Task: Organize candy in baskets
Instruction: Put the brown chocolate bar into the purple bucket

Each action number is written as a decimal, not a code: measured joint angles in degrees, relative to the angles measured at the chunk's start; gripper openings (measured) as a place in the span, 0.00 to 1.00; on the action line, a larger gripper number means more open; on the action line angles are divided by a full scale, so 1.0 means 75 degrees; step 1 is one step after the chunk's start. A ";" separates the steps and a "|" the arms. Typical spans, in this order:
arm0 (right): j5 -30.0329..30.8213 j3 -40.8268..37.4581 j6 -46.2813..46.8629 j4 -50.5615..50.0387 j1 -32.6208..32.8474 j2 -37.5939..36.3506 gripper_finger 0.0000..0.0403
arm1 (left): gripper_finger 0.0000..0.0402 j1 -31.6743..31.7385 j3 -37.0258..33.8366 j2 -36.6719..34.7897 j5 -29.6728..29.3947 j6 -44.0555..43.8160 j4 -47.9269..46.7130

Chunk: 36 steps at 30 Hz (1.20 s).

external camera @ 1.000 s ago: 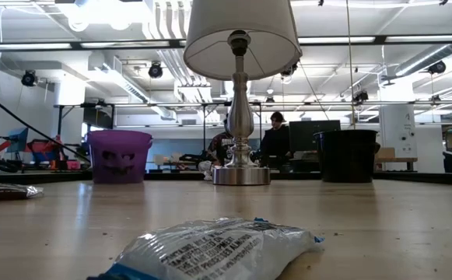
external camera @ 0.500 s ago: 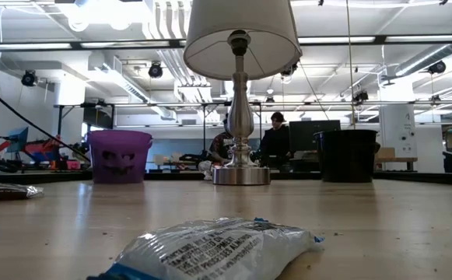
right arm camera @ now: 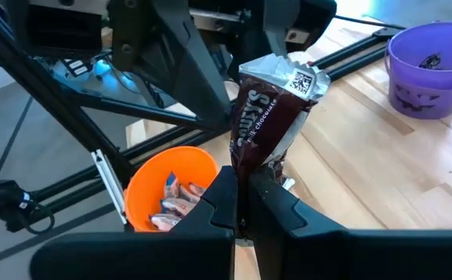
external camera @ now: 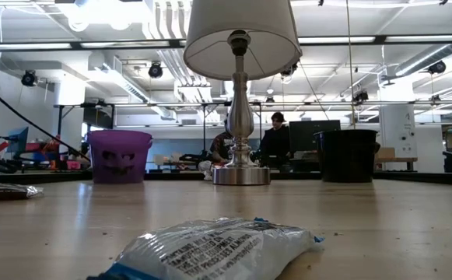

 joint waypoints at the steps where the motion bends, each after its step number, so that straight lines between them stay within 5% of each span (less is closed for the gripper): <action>1: 0.0000 0.0000 0.0000 -0.0003 0.0000 0.0000 0.02 | 0.36 0.0033 0.0000 0.0011 0.0009 0.0094 0.0108; 16: -0.0169 -0.0003 0.0061 -0.0002 -0.0050 0.0000 0.02 | 0.35 0.0441 0.0000 0.0257 0.0460 0.0565 0.0587; 26: -0.0114 -0.0006 0.0006 -0.0018 -0.0070 0.0000 0.02 | 0.04 0.0473 0.0000 0.0268 0.0472 0.1127 0.0772; 36: -0.0131 -0.0006 -0.0411 -0.0117 -0.0111 0.0000 0.17 | 0.01 0.0479 0.0000 0.0265 0.0455 0.1271 0.0744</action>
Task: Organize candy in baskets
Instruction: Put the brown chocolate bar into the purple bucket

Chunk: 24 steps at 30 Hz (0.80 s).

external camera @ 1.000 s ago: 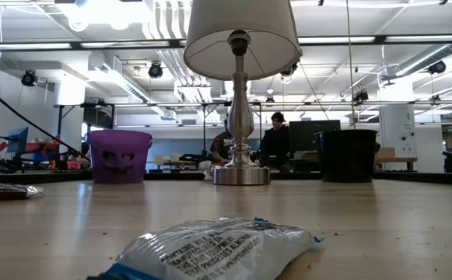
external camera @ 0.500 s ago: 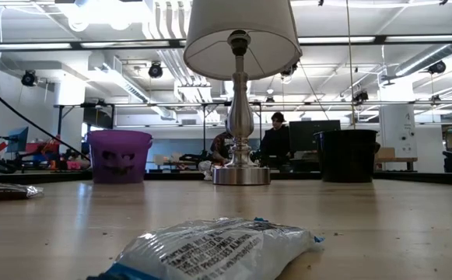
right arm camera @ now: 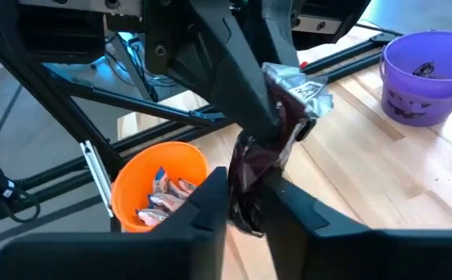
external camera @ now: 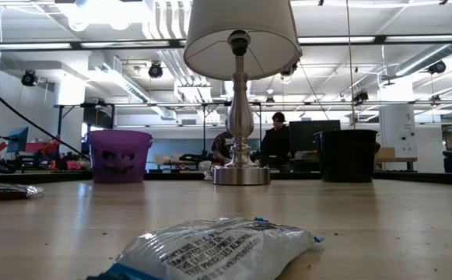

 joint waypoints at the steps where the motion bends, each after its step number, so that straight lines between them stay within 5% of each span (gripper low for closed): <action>1: -0.0001 0.0000 0.0003 -0.0003 0.0000 0.0000 0.20 | 0.01 0.0002 0.0000 0.0000 -0.0003 0.0000 -0.0008; 11: -0.0073 0.0000 0.0422 -0.1323 0.0017 0.0000 0.41 | 0.00 0.0030 0.0000 -0.0223 -0.0518 -0.0021 -0.0749; 24: -0.0227 -0.0109 0.1546 -0.4095 0.0047 0.0000 0.42 | 0.00 0.0859 0.0000 -0.0987 -0.1971 -0.0386 -0.3547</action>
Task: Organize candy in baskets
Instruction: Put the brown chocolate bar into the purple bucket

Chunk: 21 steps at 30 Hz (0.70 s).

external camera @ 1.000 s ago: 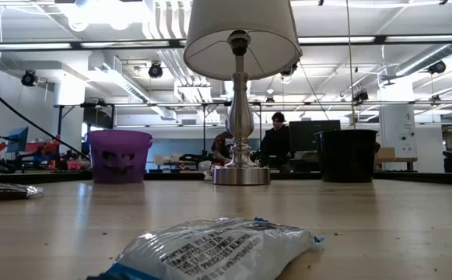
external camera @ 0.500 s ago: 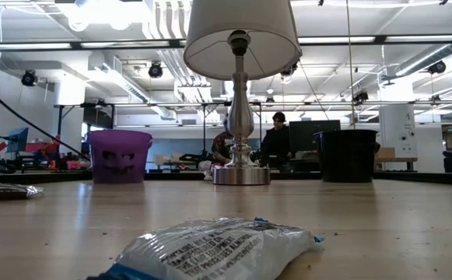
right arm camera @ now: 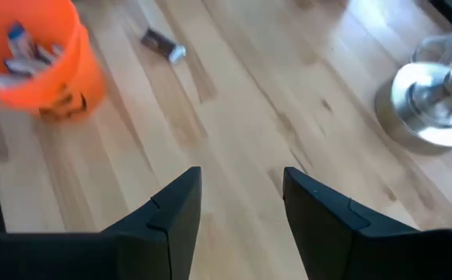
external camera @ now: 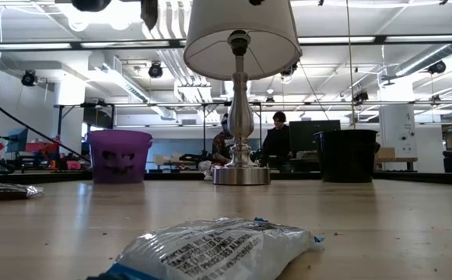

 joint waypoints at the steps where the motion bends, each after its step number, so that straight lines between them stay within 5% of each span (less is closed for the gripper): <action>1: -0.0055 -0.0019 -0.0002 -0.0070 0.0000 0.0000 0.42 | 0.00 0.0140 0.0000 -0.0055 -0.0071 -0.0024 -0.0234; 21: -0.0175 -0.0247 -0.0129 -0.0341 -0.0466 0.0000 0.42 | 0.00 0.4160 0.0000 -0.1240 -0.0102 0.1740 -0.1530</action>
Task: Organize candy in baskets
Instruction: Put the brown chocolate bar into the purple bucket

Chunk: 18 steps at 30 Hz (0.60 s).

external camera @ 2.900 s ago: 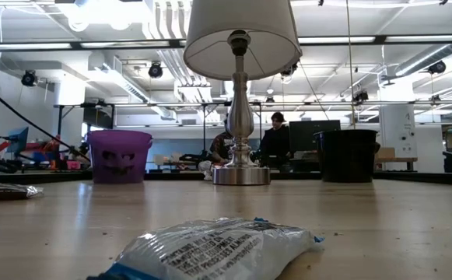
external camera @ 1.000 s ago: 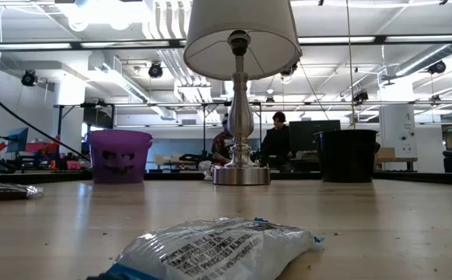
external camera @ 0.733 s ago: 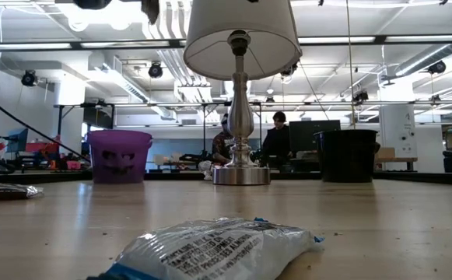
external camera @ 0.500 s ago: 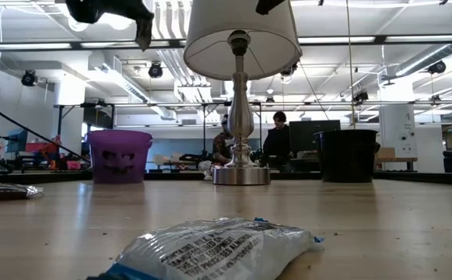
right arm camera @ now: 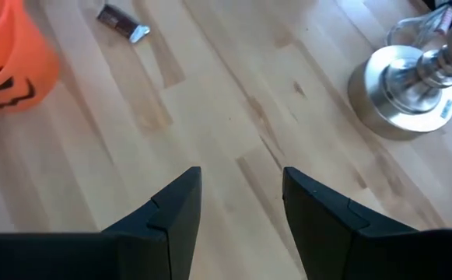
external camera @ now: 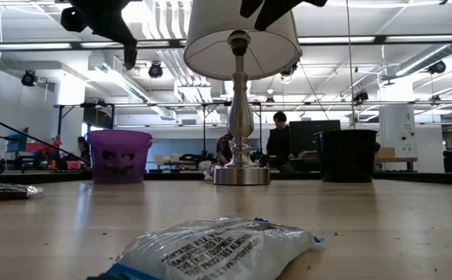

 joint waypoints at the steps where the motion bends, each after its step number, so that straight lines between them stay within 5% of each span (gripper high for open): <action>1: 0.0000 0.0000 0.0000 0.0000 -0.0058 0.0000 0.42 | 0.00 0.0193 0.0000 -0.0025 0.0001 0.0086 -0.0003; 18: 0.0003 0.0000 -0.0089 0.0000 -0.0778 0.0000 0.42 | 0.01 0.2223 0.0000 0.0562 0.0474 0.1253 -0.0134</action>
